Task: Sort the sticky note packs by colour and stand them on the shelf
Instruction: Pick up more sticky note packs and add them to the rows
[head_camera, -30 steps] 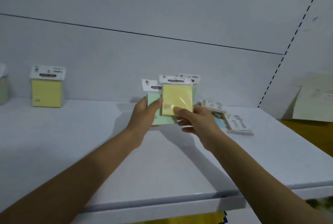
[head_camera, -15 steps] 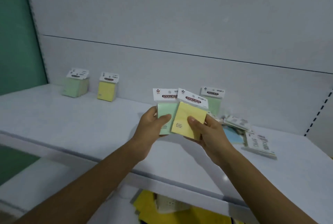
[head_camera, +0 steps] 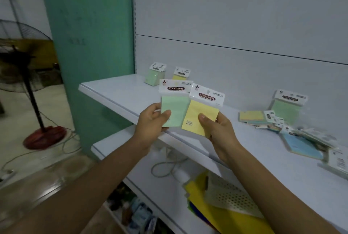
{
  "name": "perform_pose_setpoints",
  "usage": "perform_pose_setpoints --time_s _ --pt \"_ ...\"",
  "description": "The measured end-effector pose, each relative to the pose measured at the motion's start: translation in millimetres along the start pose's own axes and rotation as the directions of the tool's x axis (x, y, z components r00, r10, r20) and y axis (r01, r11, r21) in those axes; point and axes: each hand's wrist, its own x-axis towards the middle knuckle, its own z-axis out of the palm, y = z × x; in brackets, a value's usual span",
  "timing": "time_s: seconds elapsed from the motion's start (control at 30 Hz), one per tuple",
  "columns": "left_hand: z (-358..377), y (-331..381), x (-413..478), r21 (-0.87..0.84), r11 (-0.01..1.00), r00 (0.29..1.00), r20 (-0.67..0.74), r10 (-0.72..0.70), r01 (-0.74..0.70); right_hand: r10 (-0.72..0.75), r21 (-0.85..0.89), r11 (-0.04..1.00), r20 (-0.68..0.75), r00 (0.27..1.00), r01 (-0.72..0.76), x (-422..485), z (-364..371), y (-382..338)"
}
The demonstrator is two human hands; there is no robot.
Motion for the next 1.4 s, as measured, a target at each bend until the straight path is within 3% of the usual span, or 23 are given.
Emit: perform_pose_setpoints --time_s 0.37,0.7,1.07,1.4 --pt "-120 -5 42 0.013 0.999 0.985 -0.167 -0.041 0.044 0.075 0.090 0.993 0.026 0.997 -0.077 34 106 15" --pt "-222 -13 121 0.075 0.997 0.998 -0.058 0.011 -0.007 0.061 0.046 0.997 -0.123 0.991 -0.056 85 210 35" --pt "-205 -36 218 0.169 0.985 0.992 0.124 0.009 -0.030 0.031 -0.007 0.999 -0.326 0.945 -0.035 145 214 50" --pt "-163 -70 331 0.450 0.885 0.962 0.272 -0.005 -0.123 -0.020 -0.037 0.999 -0.494 0.869 0.002 249 188 54"
